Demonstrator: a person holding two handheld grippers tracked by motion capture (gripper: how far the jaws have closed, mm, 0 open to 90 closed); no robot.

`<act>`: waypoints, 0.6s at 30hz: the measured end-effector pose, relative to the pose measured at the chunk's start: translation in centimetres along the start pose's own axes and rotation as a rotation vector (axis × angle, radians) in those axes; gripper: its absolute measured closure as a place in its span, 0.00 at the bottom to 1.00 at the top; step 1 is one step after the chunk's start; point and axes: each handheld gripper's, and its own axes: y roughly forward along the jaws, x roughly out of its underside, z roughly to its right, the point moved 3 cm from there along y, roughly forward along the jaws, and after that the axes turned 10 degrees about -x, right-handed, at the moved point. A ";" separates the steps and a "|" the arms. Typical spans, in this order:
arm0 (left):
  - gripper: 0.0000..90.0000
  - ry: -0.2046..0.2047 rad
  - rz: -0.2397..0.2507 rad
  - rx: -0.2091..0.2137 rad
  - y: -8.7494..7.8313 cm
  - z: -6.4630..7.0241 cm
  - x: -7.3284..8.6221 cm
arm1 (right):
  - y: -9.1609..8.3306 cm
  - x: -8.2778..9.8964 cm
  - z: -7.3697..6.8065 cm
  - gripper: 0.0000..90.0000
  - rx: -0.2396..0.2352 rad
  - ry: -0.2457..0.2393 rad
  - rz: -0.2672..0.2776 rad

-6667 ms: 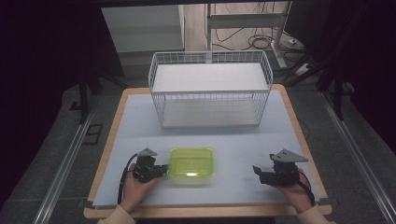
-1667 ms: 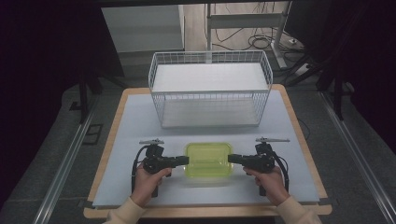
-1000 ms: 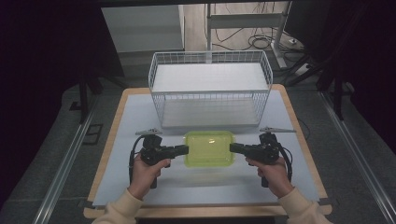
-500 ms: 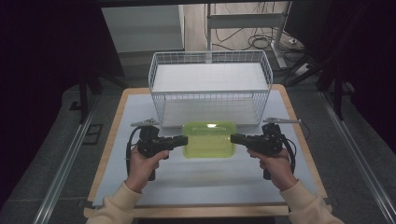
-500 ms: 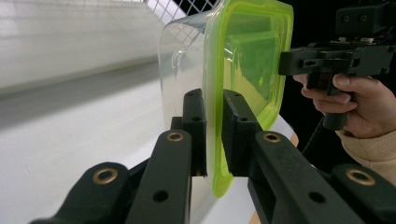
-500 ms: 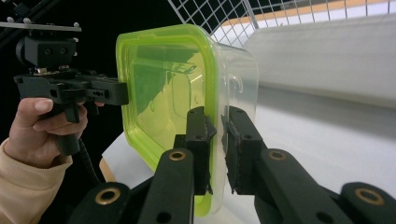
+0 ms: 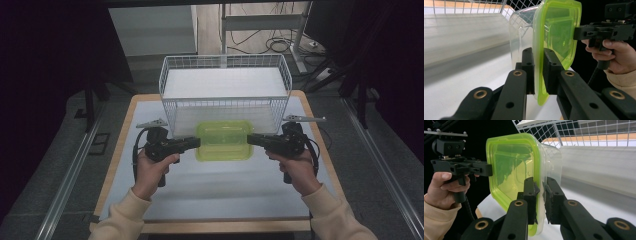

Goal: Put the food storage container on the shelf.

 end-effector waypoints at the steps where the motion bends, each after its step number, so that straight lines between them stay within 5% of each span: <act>1: 0.90 0.002 0.002 0.001 0.0 0.0 -0.2 | 0.0 -0.1 0.0 0.89 0.000 0.000 -0.001; 18: 0.90 0.010 0.009 0.003 0.4 -0.1 -2.6 | -0.3 -2.3 0.1 0.89 0.016 -0.014 0.017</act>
